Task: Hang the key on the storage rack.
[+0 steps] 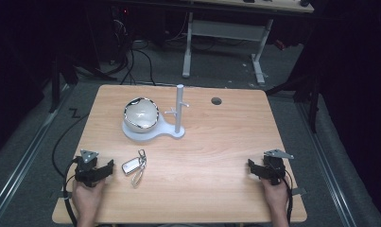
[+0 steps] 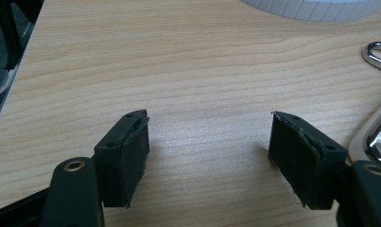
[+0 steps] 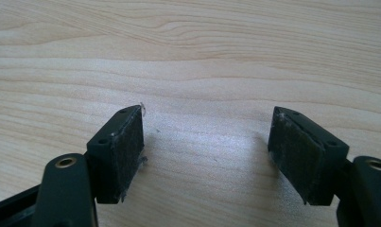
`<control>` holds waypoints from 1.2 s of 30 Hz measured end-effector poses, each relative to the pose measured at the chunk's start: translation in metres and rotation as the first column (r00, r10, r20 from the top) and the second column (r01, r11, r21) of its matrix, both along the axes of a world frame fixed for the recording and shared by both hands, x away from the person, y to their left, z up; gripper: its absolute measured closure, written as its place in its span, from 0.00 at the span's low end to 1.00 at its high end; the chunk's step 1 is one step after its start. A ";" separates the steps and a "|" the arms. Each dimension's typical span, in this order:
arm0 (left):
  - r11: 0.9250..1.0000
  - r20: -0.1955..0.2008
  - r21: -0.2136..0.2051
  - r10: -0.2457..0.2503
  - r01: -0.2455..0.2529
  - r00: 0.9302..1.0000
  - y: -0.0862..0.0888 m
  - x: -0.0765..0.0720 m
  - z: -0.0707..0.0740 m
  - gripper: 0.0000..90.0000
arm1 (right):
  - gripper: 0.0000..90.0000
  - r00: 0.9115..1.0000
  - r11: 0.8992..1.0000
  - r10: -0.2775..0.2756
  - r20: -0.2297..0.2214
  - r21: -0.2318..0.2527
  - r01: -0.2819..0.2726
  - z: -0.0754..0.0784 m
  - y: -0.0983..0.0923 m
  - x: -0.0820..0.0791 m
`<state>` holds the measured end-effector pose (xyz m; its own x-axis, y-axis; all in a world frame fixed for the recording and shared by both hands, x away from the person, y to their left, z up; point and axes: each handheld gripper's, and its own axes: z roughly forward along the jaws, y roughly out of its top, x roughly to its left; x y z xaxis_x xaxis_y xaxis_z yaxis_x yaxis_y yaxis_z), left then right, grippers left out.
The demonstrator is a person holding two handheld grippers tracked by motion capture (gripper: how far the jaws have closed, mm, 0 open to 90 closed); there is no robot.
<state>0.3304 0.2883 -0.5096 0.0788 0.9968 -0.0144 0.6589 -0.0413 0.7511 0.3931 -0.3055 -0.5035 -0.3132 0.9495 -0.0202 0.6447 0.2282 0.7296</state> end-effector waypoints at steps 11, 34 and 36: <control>1.000 0.000 -0.004 0.000 0.000 1.000 0.000 0.000 0.000 0.32 | 0.31 1.000 1.000 0.000 0.000 0.000 0.000 0.000 0.000 0.000; 0.998 -0.003 -0.060 -0.032 0.031 0.999 0.004 -0.003 0.002 0.32 | 0.31 1.000 1.000 0.000 0.001 0.001 0.000 0.000 0.000 0.000; 0.997 0.002 -0.064 -0.030 0.030 1.000 0.005 -0.004 0.002 0.30 | 0.31 1.000 1.000 0.001 0.001 0.001 -0.001 0.000 0.000 0.000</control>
<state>0.3263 0.2929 -0.5081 0.1091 0.9909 -0.0783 0.6572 -0.0128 0.7536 0.3932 -0.3054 -0.5035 -0.3136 0.9493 -0.0194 0.6440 0.2277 0.7304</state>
